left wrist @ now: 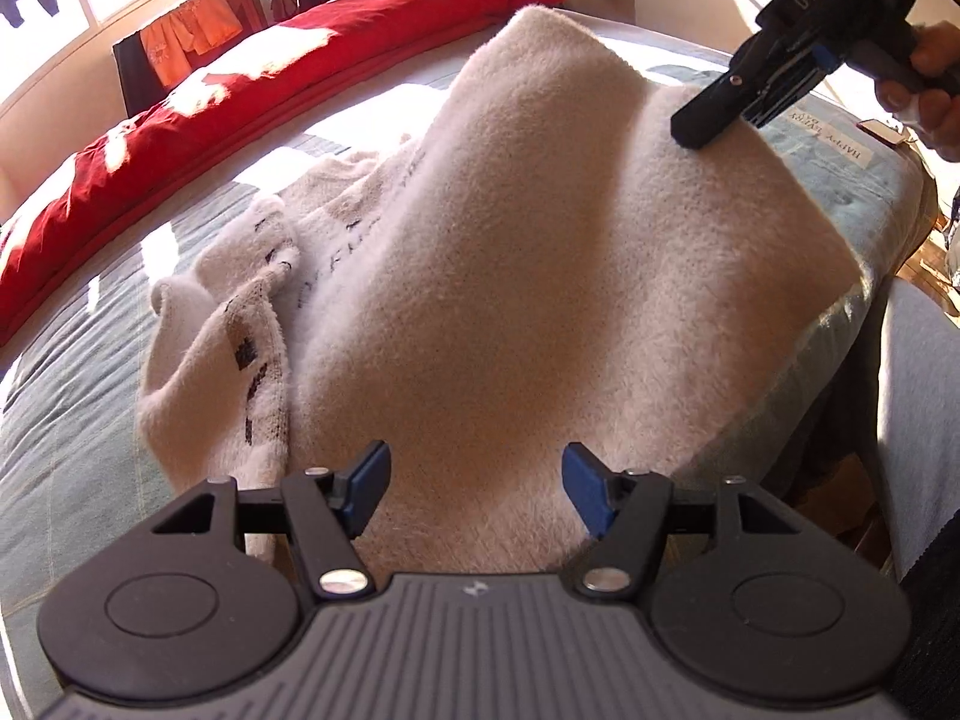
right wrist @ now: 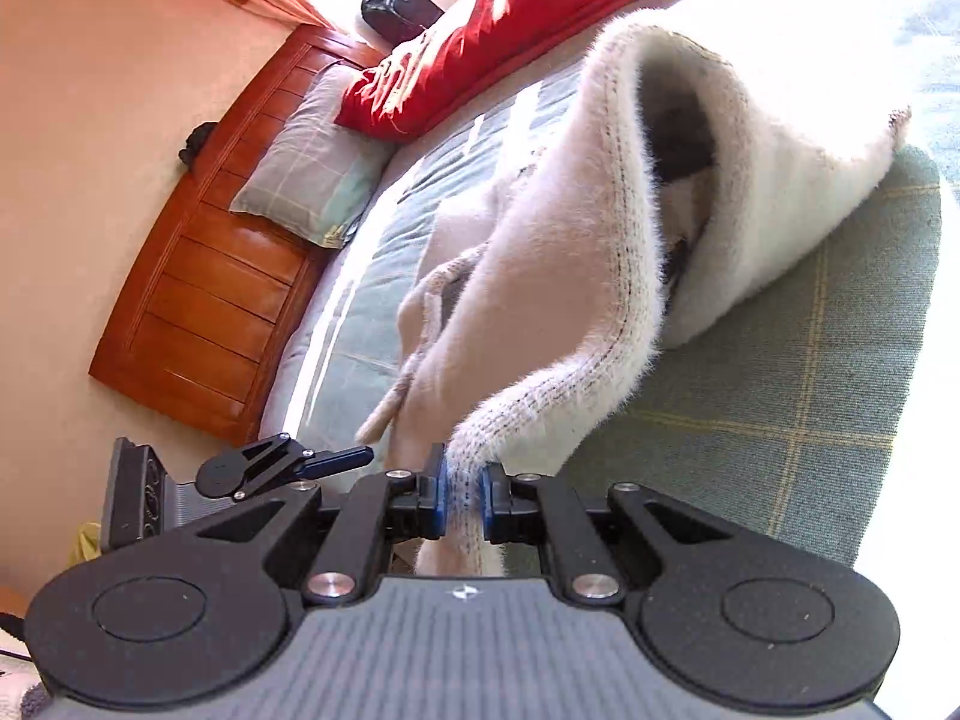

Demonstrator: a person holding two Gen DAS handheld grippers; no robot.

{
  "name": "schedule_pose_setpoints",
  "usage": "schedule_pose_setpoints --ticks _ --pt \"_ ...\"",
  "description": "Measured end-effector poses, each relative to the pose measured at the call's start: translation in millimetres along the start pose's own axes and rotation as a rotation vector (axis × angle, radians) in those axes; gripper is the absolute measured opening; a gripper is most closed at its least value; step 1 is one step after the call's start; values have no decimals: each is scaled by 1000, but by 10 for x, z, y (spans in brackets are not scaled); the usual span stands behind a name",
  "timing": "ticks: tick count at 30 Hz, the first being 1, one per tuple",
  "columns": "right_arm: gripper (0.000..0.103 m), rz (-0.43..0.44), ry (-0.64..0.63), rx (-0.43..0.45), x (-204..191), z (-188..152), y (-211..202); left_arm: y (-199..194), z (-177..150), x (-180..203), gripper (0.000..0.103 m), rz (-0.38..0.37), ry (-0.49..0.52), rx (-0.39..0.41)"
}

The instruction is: Fold clothes

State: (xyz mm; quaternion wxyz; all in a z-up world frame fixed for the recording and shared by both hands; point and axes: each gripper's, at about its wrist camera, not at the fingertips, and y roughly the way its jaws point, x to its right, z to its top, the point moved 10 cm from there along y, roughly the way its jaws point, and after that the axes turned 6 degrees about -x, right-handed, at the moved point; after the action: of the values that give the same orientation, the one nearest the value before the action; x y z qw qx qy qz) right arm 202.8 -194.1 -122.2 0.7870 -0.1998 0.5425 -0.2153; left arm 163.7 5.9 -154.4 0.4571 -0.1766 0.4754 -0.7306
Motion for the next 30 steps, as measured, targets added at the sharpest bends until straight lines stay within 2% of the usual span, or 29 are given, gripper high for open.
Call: schedule_pose_setpoints --ticks 3,5,9,14,17,20,24,27,28,29,30 --pt "12 -4 -24 -9 -174 22 -192 -47 -26 1 65 9 2 8" --pt "12 -36 -39 -15 -222 11 -278 -83 -42 -12 65 18 2 13" --pt "13 -104 -19 -17 -176 -31 -370 -138 -76 -80 65 34 -3 21" --pt "18 -214 4 31 -27 -8 -409 -118 -133 -254 65 79 -18 13" --pt "33 -281 4 40 20 0 -388 -47 -176 -378 65 133 -26 -3" --pt "43 -323 -1 42 7 17 -300 39 -221 -510 65 198 -29 -19" --pt "47 -335 -8 42 -30 44 -166 218 -310 -672 65 290 -13 -48" --pt "49 -320 -4 40 -48 69 -64 369 -378 -793 64 325 -21 -72" --pt "50 -318 -2 39 -45 77 -31 410 -392 -841 63 335 -32 -78" --pt "51 -316 0 38 -43 86 3 449 -405 -893 49 346 -46 -83" --pt "52 -312 3 38 -39 96 32 484 -423 -958 23 353 -67 -99"
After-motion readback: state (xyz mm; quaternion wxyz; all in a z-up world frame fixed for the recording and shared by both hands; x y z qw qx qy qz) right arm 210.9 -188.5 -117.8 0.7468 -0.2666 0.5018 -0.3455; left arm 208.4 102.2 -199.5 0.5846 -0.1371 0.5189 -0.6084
